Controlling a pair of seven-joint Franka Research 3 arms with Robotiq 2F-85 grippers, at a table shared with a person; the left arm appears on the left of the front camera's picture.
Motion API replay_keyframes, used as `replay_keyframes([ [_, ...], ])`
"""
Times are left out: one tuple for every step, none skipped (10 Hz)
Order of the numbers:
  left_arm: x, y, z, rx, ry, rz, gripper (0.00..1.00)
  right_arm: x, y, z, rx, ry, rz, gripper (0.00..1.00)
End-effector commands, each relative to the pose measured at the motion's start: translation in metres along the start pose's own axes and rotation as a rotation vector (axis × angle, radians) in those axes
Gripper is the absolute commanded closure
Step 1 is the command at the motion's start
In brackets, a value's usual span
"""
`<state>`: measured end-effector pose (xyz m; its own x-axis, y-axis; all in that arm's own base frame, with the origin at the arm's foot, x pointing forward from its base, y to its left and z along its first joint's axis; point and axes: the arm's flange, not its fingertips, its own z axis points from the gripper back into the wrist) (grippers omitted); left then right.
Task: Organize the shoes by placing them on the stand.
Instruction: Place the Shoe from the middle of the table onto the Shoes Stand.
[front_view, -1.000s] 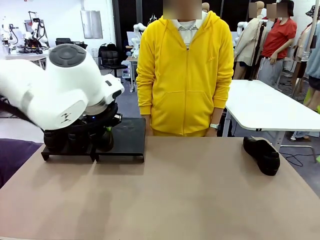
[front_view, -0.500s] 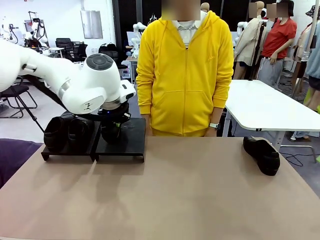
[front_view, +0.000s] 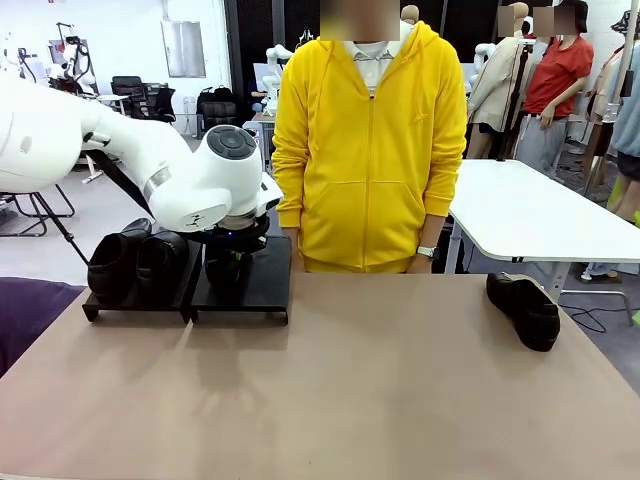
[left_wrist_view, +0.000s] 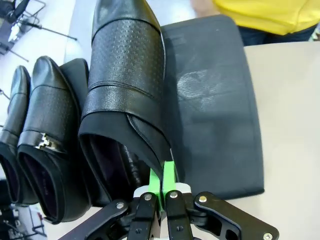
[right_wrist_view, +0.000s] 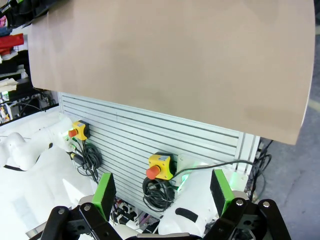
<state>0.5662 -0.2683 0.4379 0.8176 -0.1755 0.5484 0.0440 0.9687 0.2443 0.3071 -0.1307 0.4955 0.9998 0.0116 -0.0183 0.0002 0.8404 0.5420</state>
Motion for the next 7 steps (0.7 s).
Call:
replay_keyframes([
  [0.0077,-0.0020,-0.0001,0.081,-0.028,0.021,1.00,-0.0022,-0.0015,-0.0007,-0.011,0.006,0.008,0.00],
  [0.0078,-0.0014,0.0004,0.092,-0.022,0.028,1.00,-0.0022,-0.0015,-0.0007,-0.011,0.006,0.008,0.00],
  [0.0073,-0.0017,0.0000,0.094,-0.011,0.027,0.95,-0.0022,-0.0015,-0.0007,-0.011,0.006,0.008,0.00],
  [0.0062,-0.0021,-0.0014,0.094,0.006,0.021,0.54,-0.0022,-0.0015,-0.0007,-0.011,0.006,0.008,0.00],
  [0.0068,-0.0028,-0.0014,0.097,0.009,0.020,0.00,-0.0022,-0.0015,-0.0007,-0.011,0.006,0.008,0.00],
  [0.0070,-0.0031,-0.0019,0.103,0.011,0.022,0.00,-0.0022,-0.0015,-0.0007,-0.011,0.006,0.008,0.00],
  [0.0072,-0.0031,-0.0019,0.106,0.011,0.027,0.00,-0.0022,-0.0015,-0.0007,-0.011,0.006,0.008,0.00],
])
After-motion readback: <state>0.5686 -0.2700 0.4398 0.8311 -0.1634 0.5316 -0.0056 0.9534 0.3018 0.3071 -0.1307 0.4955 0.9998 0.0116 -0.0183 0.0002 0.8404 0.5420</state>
